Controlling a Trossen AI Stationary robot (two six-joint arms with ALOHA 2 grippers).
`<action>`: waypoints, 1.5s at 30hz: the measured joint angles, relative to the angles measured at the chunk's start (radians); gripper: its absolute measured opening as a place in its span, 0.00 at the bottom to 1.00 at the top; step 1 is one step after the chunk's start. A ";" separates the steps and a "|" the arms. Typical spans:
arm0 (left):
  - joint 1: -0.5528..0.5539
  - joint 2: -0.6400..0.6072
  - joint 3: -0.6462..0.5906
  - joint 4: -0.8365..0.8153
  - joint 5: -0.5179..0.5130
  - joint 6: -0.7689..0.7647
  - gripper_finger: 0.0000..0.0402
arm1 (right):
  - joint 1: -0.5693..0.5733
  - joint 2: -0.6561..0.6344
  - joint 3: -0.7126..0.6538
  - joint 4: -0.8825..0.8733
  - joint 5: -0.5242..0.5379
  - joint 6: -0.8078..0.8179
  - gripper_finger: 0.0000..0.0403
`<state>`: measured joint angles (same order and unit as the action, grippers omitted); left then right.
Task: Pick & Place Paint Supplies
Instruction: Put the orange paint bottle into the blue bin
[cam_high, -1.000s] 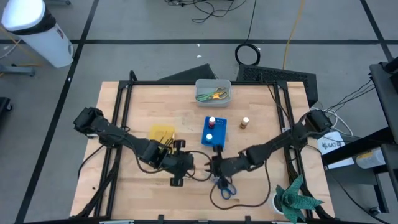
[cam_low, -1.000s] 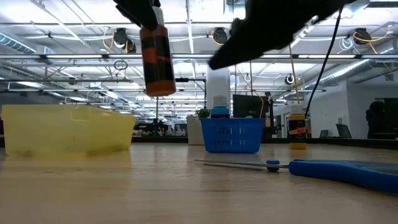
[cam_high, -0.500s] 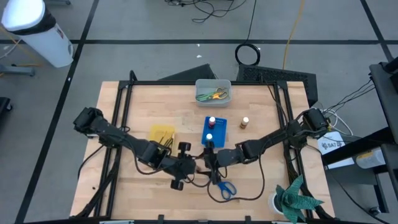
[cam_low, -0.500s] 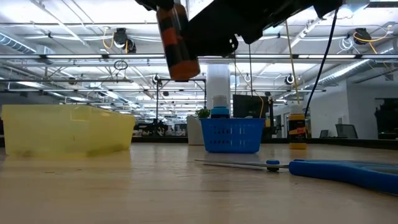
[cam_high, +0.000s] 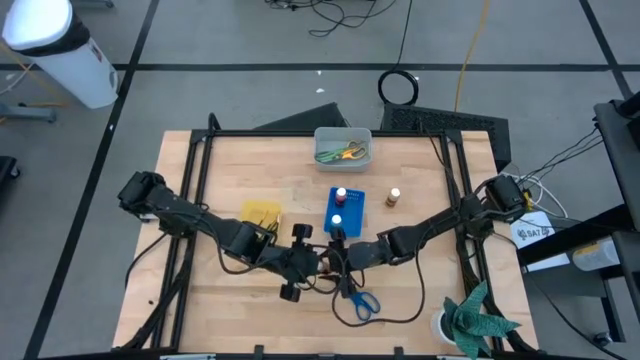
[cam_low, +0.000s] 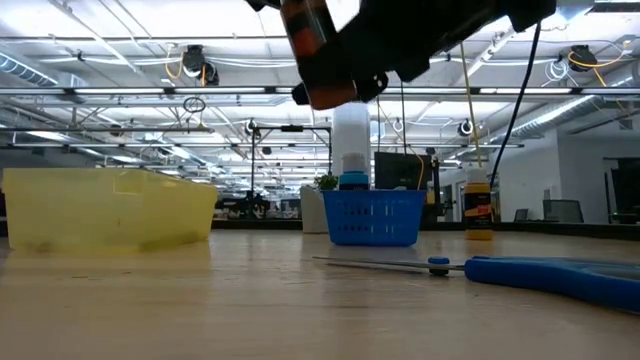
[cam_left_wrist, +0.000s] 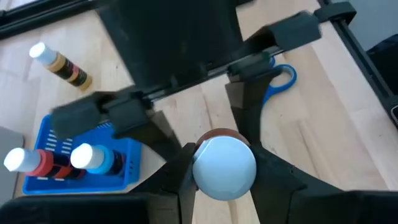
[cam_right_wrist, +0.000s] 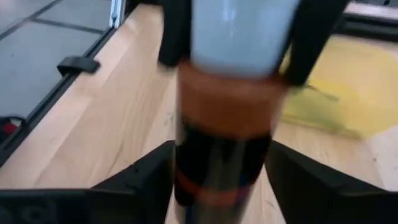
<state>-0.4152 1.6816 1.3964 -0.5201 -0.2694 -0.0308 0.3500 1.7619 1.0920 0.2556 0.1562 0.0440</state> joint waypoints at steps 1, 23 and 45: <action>0.000 -0.002 0.000 0.002 0.001 -0.001 0.31 | 0.000 0.000 0.000 -0.010 -0.001 0.000 0.53; -0.025 -0.143 0.002 0.211 -0.086 -0.099 0.83 | 0.025 -0.119 -0.001 -0.111 0.128 0.019 0.29; -0.001 0.004 0.000 0.595 -0.130 0.078 0.83 | 0.156 -0.262 -0.001 0.017 0.346 -0.192 0.29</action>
<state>-0.4164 1.6851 1.3964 0.0751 -0.3995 0.0475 0.5064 1.5001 1.0909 0.2721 0.5025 -0.1476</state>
